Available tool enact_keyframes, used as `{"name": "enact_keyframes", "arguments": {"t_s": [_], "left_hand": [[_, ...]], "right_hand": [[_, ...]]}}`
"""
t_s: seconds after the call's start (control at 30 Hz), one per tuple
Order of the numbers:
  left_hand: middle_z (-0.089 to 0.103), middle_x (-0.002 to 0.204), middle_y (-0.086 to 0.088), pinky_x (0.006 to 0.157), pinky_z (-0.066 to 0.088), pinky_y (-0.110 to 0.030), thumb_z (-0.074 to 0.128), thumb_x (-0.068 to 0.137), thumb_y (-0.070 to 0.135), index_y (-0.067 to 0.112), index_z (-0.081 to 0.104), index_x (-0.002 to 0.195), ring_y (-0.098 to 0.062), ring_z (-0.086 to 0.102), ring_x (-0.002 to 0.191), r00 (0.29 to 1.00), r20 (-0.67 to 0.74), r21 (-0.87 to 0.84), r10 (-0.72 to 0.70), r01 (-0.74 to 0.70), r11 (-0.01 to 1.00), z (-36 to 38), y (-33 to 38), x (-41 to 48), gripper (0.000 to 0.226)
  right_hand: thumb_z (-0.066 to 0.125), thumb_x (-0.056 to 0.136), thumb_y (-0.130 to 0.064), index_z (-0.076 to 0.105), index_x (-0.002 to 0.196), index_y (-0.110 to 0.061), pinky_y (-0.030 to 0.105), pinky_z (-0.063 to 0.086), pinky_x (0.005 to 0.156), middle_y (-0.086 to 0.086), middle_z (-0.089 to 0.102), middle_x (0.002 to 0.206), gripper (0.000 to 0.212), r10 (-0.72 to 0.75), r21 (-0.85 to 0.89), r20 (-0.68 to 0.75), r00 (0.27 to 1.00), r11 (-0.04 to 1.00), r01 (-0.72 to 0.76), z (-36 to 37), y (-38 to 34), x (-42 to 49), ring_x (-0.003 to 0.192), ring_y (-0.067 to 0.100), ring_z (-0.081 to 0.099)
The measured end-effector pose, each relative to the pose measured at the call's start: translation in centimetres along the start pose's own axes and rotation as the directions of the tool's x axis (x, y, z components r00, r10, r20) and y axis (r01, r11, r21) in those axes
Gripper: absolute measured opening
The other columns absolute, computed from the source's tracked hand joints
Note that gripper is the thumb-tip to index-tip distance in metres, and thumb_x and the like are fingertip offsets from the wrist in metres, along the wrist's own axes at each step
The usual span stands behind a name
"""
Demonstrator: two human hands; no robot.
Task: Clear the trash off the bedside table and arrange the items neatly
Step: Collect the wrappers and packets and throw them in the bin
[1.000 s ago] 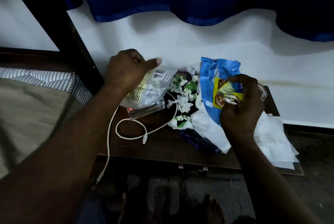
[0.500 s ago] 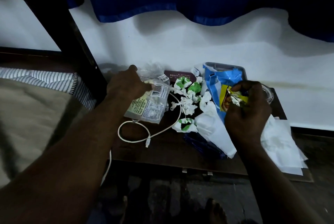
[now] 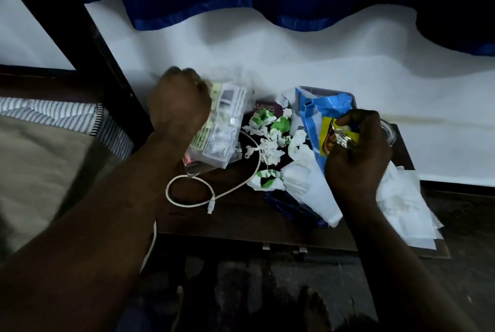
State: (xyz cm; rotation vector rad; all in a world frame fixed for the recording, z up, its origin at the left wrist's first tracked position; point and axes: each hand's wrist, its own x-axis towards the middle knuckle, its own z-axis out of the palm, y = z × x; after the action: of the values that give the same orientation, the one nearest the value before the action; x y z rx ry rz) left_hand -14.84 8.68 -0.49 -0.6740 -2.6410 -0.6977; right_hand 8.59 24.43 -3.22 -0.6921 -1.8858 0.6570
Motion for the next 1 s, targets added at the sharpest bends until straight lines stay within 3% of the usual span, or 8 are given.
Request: {"name": "enact_keyframes", "arguments": {"t_s": [0.23, 0.33, 0.43, 0.53, 0.63, 0.73, 0.87, 1.0], "left_hand": [[0.066, 0.100, -0.015, 0.067, 0.036, -0.034, 0.043, 0.100, 0.061, 0.008, 0.071, 0.099, -0.035, 0.064, 0.085, 0.973, -0.224, -0.177, -0.053, 0.013, 0.984, -0.7, 2.4, -0.3, 0.059], [0.066, 0.095, -0.001, 0.068, 0.039, -0.023, 0.061, 0.087, 0.067, 0.014, 0.071, 0.093, -0.014, 0.061, 0.079, 0.980, -0.149, -0.374, -0.135, 0.071, 0.925, -0.6, 4.1, -1.1, 0.054], [0.063, 0.087, 0.015, 0.070, 0.046, -0.013, 0.077, 0.071, 0.041, 0.013, 0.065, 0.089, 0.001, 0.061, 0.075, 0.969, 0.022, -0.630, -0.245, 0.204, 0.749, -0.5, 5.8, -1.9, 0.035], [0.072, 0.101, 0.020, 0.079, 0.053, -0.019, 0.072, 0.071, 0.023, 0.019, 0.064, 0.072, -0.001, 0.069, 0.086, 0.972, 0.155, -0.696, -0.178, 0.236, 0.679, -0.2, 7.5, -3.2, 0.009], [0.072, 0.088, 0.019, 0.069, 0.053, -0.019, 0.066, 0.073, 0.012, 0.024, 0.054, 0.073, 0.009, 0.067, 0.080, 0.982, 0.169, -0.708, -0.087, 0.182, 0.682, 0.1, 8.9, -4.6, 0.016], [0.070, 0.080, 0.005, 0.054, 0.050, -0.022, 0.057, 0.079, 0.006, 0.028, 0.060, 0.095, -0.002, 0.065, 0.062, 0.980, 0.180, -0.728, -0.080, 0.187, 0.660, 0.3, 10.1, -5.4, 0.027], [0.074, 0.074, -0.001, 0.059, 0.046, -0.025, 0.049, 0.073, 0.006, 0.026, 0.075, 0.078, -0.015, 0.062, 0.061, 0.966, 0.257, -0.792, -0.034, 0.231, 0.566, 0.1, 11.7, -6.1, 0.033], [0.074, 0.066, 0.001, 0.064, 0.052, -0.027, 0.067, 0.076, 0.036, 0.019, 0.077, 0.065, -0.013, 0.069, 0.062, 0.876, 0.482, -0.809, -0.027, 0.456, 0.370, 0.5, 14.1, -8.8, 0.023]], "right_hand": [[0.045, 0.070, -0.012, 0.052, 0.091, -0.033, 0.050, 0.048, 0.059, -0.013, 0.056, 0.077, 0.031, 0.059, 0.082, -0.016, 0.998, 0.995, -0.058, -0.2, -0.3, 0.5, 0.062, 0.028, 0.053], [0.043, 0.072, -0.015, 0.051, 0.088, -0.029, 0.040, 0.046, 0.055, -0.016, 0.055, 0.071, 0.023, 0.094, 0.194, -0.034, 0.995, 0.977, -0.086, -0.3, -0.4, 0.7, 0.059, 0.019, 0.053], [0.043, 0.076, -0.007, 0.050, 0.085, -0.023, 0.024, 0.037, 0.056, -0.017, 0.051, 0.065, 0.019, 0.113, 0.264, -0.078, 0.991, 0.960, -0.089, -0.5, -0.5, 0.9, 0.060, 0.001, 0.045], [0.044, 0.083, 0.001, 0.047, 0.080, -0.024, 0.030, 0.033, 0.057, -0.015, 0.044, 0.066, 0.025, 0.150, 0.386, -0.065, 0.986, 0.916, -0.114, -0.8, -1.3, 1.0, 0.060, 0.005, 0.040], [0.047, 0.088, -0.006, 0.047, 0.076, -0.027, 0.031, 0.031, 0.057, -0.012, 0.040, 0.063, 0.024, 0.175, 0.421, -0.027, 0.984, 0.895, -0.147, -0.6, -2.6, 0.5, 0.059, 0.008, 0.037], [0.054, 0.092, -0.033, 0.052, 0.078, -0.028, 0.026, 0.037, 0.064, -0.017, 0.047, 0.064, 0.015, 0.303, 0.474, -0.010, 0.953, 0.840, -0.262, -0.2, -3.9, -0.1, 0.063, 0.002, 0.042], [0.069, 0.093, -0.051, 0.060, 0.078, -0.030, 0.012, 0.040, 0.058, -0.021, 0.054, 0.060, 0.027, 0.446, 0.445, 0.045, 0.894, 0.792, -0.418, 0.1, -4.3, -1.1, 0.055, -0.005, 0.045], [0.077, 0.083, -0.046, 0.055, 0.082, -0.027, 0.032, 0.052, 0.070, -0.017, 0.061, 0.072, 0.029, 0.640, 0.490, 0.125, 0.758, 0.625, -0.608, -1.4, -3.2, -1.9, 0.069, 0.005, 0.056]]}}
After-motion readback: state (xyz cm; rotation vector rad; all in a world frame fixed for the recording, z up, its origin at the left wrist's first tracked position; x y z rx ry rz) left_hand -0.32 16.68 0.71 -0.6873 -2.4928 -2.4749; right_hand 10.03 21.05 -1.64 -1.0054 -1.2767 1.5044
